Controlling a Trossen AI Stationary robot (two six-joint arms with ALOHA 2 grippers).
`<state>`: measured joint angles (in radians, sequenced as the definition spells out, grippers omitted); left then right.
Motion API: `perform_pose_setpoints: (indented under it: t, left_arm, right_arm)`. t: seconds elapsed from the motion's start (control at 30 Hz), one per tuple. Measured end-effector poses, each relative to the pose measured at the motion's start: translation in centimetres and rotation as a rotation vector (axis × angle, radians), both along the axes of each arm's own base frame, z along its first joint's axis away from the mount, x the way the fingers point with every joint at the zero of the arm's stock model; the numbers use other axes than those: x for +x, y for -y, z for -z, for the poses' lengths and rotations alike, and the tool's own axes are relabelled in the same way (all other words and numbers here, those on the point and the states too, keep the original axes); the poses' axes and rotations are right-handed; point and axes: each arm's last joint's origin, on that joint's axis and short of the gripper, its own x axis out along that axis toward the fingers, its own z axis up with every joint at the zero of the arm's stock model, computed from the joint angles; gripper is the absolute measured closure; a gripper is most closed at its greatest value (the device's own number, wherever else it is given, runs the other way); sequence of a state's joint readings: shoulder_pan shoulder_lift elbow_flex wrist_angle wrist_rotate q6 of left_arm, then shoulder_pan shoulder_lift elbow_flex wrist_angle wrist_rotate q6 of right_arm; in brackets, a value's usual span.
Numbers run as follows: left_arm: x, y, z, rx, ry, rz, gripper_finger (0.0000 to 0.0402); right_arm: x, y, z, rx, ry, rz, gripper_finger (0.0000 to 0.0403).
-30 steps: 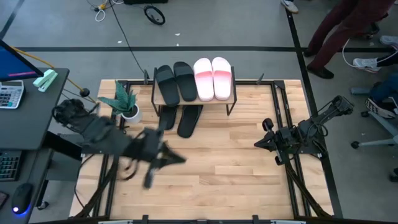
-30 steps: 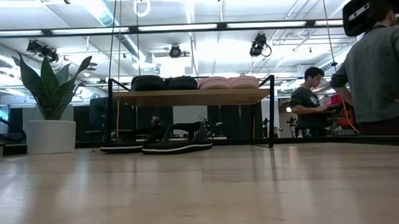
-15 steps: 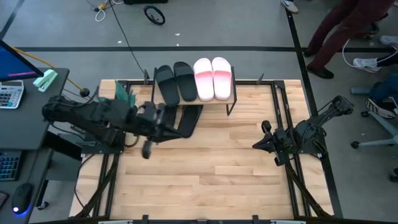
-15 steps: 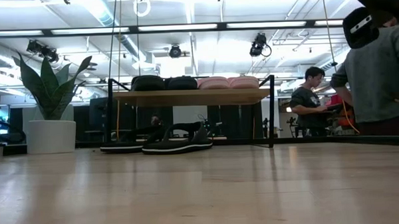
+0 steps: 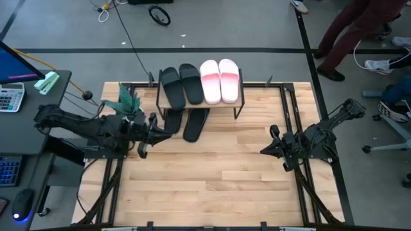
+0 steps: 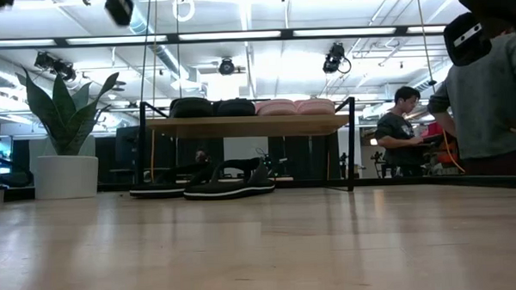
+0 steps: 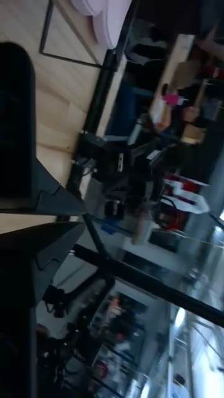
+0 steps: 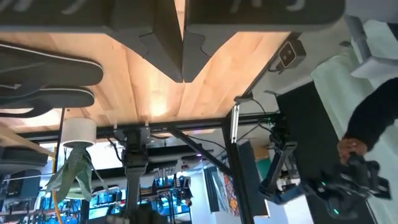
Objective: Pick and place slides into the shelf
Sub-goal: Return to Home Position
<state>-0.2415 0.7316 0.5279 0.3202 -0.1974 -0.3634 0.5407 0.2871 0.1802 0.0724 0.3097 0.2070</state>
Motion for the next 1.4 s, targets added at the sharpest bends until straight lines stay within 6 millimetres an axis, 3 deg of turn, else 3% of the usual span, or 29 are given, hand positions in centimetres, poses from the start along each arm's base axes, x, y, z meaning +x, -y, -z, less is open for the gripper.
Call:
perform_pose_setpoints:
  t: [0.13, 0.4, 0.67, 0.93, 1.2, 1.4]
  left_arm:
    - [-1.4, -0.4, 3.4, -0.017, 0.07, -0.003, 0.0366]
    - [-2.7, -0.7, 7.3, -0.031, 0.055, 0.0, 0.0378]
    - [-4.6, -1.5, 6.8, -0.005, 0.171, -0.032, 0.0377]
    - [-5.7, -1.7, 7.0, 0.001, 0.145, -0.031, 0.0366]
    - [-6.6, -2.2, 6.6, 0.016, 0.194, -0.064, 0.0376]
    - [-6.9, -2.6, 6.9, -0.029, 0.19, -0.093, 0.0375]
  right_arm:
    - [0.0, 0.0, 0.0, 0.0, 0.0, 0.0, 0.0389]
    - [0.0, 0.0, 0.0, -0.006, 0.005, 0.0, 0.0389]
    - [-0.5, 0.3, -2.4, -0.049, 0.082, -0.001, 0.0389]
    - [-1.3, 0.7, -3.5, -0.055, 0.086, -0.012, 0.0389]
    - [-2.5, 1.4, -6.2, -0.019, 0.165, -0.028, 0.0389]
    - [-3.1, 1.7, -7.1, -0.023, 0.098, -0.033, 0.0389]
